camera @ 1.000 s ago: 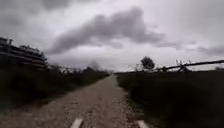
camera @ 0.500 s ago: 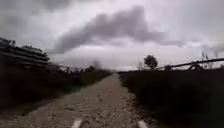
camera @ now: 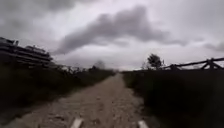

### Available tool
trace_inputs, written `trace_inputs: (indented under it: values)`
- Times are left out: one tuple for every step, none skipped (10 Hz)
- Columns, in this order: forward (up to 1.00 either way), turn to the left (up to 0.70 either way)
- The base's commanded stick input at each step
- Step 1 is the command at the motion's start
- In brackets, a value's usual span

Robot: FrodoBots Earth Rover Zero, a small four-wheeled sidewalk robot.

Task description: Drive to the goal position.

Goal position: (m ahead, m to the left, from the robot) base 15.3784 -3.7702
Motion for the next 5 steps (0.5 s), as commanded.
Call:
trace_inputs:
  values:
    - [0.70,0.00]
    - [0.70,0.00]
    - [0.70,0.00]
    - [0.70,0.00]
    - [0.70,0.00]
